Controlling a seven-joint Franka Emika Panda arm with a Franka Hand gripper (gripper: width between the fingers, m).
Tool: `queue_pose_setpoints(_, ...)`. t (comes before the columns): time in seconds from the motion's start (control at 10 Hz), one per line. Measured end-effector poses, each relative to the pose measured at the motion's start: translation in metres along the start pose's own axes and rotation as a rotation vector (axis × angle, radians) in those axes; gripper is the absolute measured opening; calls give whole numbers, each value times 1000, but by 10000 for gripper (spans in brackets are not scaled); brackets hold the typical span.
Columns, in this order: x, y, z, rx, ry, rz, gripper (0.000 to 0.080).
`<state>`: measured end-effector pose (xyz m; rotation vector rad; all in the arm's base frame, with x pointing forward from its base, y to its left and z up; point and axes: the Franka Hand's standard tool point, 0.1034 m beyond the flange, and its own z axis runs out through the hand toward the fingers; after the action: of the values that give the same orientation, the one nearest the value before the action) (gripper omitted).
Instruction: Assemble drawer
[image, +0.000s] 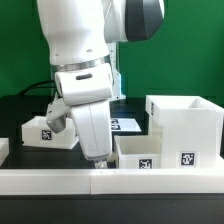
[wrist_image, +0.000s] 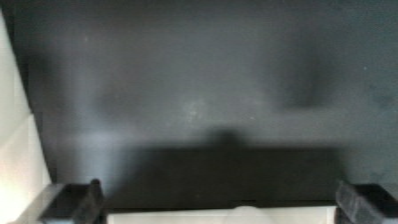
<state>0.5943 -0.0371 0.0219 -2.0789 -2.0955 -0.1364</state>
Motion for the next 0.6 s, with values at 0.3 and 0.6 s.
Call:
queue_pose_setpoints(0.3,10,0,5,-13,1,13,649)
queue_pose_setpoints(0.6,10,0,5,-12,1,14,649)
